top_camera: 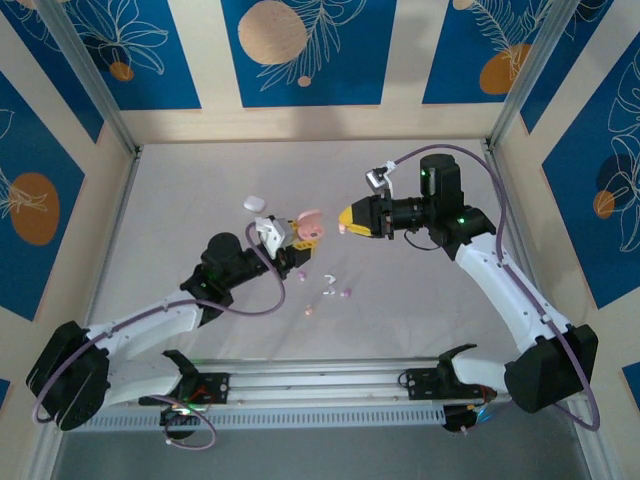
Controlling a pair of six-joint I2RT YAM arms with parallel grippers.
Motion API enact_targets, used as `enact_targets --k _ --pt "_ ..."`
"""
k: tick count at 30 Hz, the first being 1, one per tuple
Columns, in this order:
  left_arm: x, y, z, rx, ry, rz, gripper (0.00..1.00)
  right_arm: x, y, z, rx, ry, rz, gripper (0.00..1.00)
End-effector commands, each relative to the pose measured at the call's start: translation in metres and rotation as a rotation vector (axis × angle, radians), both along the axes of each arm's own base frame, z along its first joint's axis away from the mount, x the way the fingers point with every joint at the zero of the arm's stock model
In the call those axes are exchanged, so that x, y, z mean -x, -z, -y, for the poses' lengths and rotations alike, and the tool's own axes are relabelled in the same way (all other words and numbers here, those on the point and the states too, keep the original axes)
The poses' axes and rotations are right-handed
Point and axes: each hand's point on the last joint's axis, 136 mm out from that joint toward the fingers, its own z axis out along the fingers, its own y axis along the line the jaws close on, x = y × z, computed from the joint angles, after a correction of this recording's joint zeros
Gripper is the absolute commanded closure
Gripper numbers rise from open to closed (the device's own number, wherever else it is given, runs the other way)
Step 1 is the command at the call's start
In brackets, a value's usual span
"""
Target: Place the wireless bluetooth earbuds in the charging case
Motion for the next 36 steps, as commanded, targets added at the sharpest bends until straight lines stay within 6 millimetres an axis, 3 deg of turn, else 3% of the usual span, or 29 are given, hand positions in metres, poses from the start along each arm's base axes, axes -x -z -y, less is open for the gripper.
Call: enact_targets --k 1,15,24,36 --pt "0.004 -0.015 0.004 0.056 0.02 0.058 0.68 0.004 -0.008 -0.001 0.02 0.004 0.035 0.79" --pt "0.011 -0.013 0.009 0.075 0.051 0.084 0.69 0.009 -0.015 -0.027 0.055 0.002 0.106 0.79" --pt "0.012 -0.018 0.011 0.089 0.063 0.092 0.69 -0.003 0.01 -0.044 0.143 0.045 0.117 0.79" --pt "0.013 -0.021 0.016 0.096 0.081 0.089 0.69 -0.02 0.021 -0.057 0.198 0.122 0.13 0.79"
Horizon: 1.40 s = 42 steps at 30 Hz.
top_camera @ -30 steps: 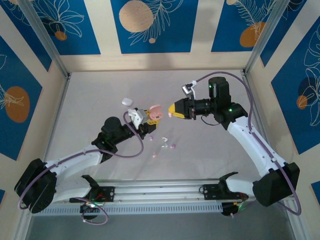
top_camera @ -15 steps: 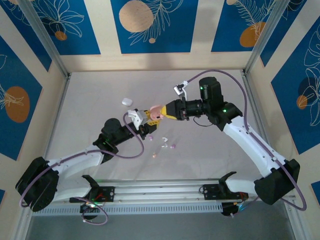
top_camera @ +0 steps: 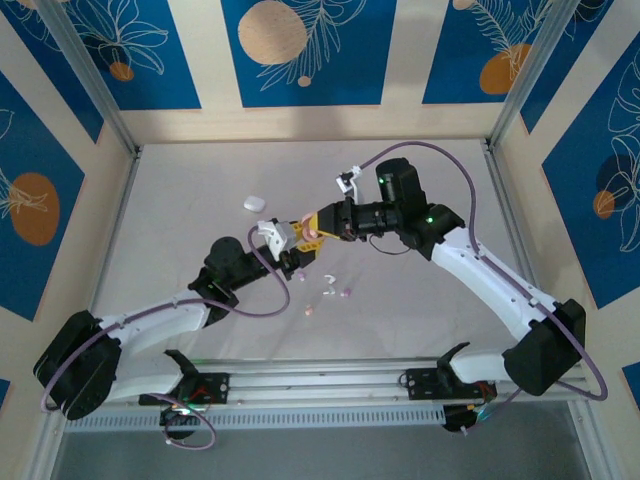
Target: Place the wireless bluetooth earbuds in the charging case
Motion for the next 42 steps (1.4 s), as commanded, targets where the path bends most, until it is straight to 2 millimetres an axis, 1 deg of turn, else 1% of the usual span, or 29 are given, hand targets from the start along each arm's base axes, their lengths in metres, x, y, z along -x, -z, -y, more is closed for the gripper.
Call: enact_targets --k 1,7,12,17,27,34,42 --pt "0.009 -0.018 0.006 0.047 0.046 0.034 0.69 -0.009 -0.009 -0.003 0.02 0.034 0.047 0.79" --pt "0.008 -0.021 0.006 0.059 0.041 0.031 0.69 -0.004 -0.002 -0.009 0.047 0.011 0.042 0.79" --pt "0.006 -0.024 0.004 0.072 0.021 0.032 0.69 -0.002 0.01 -0.006 0.102 0.027 0.027 0.79" --pt "0.005 -0.026 0.002 0.081 0.011 0.036 0.69 0.001 0.017 -0.003 0.151 0.037 0.021 0.77" --pt "0.007 -0.028 0.002 0.085 0.019 0.038 0.69 0.002 0.02 0.0 0.233 0.051 0.03 0.73" --pt "0.007 -0.027 0.001 0.082 0.014 0.033 0.69 0.003 0.009 0.004 0.235 0.065 0.054 0.72" --pt "0.008 -0.024 -0.002 0.075 0.005 0.027 0.69 0.012 -0.024 0.011 0.182 0.068 0.157 0.63"
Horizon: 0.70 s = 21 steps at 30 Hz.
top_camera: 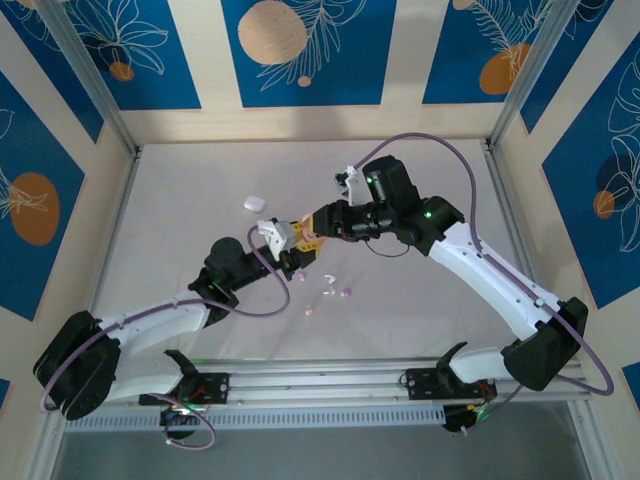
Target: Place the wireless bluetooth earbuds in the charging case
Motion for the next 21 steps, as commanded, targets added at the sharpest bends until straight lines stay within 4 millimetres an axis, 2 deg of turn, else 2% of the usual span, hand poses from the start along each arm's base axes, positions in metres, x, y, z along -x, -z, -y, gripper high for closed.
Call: enact_targets --k 1,6,12,15,21 --pt "0.007 -0.022 -0.003 0.06 0.003 0.046 0.69 0.011 -0.03 0.005 -0.037 -0.027 0.083 0.63" --pt "0.006 -0.023 -0.006 0.065 -0.011 0.036 0.69 0.024 -0.054 0.011 -0.096 -0.064 0.214 0.62" --pt "0.01 -0.026 -0.02 0.065 -0.06 0.009 0.69 0.01 -0.064 0.058 -0.052 0.121 0.453 0.62" --pt "0.014 -0.028 -0.03 0.068 -0.085 -0.001 0.69 -0.002 -0.055 0.078 -0.008 0.189 0.422 0.62" --pt "0.021 -0.033 -0.043 0.057 -0.11 -0.009 0.69 -0.012 -0.006 0.093 0.073 0.223 0.242 0.62"
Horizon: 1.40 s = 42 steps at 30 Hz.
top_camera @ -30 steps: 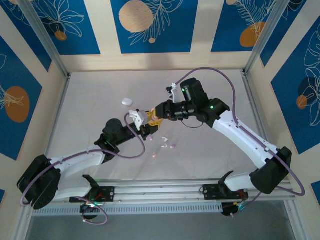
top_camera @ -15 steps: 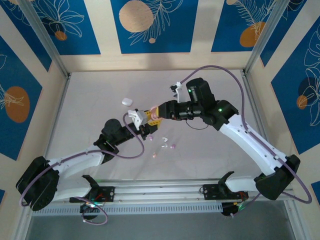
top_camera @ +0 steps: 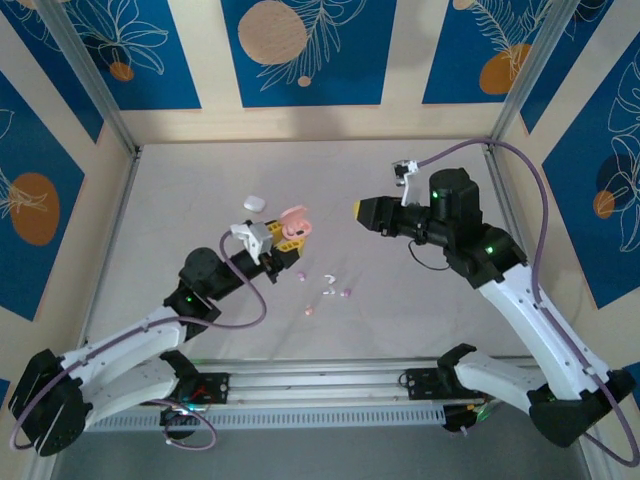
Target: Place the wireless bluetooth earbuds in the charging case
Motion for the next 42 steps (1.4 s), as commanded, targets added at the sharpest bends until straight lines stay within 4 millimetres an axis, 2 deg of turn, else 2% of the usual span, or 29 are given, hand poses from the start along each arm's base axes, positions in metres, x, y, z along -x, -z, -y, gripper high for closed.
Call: enact_targets --k 1,8,15,23,35,42 --pt "0.005 0.002 -0.006 -0.009 -0.016 -0.032 0.69 0.0 0.046 0.007 0.059 0.013 -0.147 0.62" --pt "0.014 -0.012 -0.021 -0.005 -0.045 -0.027 0.7 0.003 0.095 -0.002 0.041 -0.061 -0.367 0.62" --pt "0.023 -0.022 -0.033 -0.006 -0.058 -0.024 0.7 0.003 0.128 -0.019 0.052 -0.124 -0.51 0.62" --pt "0.027 -0.028 -0.037 -0.015 -0.062 -0.018 0.7 0.015 0.163 -0.036 0.11 -0.168 -0.613 0.63" --pt "0.024 -0.019 -0.046 -0.048 -0.112 -0.031 0.71 0.036 0.198 -0.064 0.152 -0.219 -0.694 0.63" --pt "0.018 -0.012 -0.058 -0.081 -0.187 -0.036 0.71 0.046 0.214 -0.066 0.191 -0.212 -0.722 0.64"
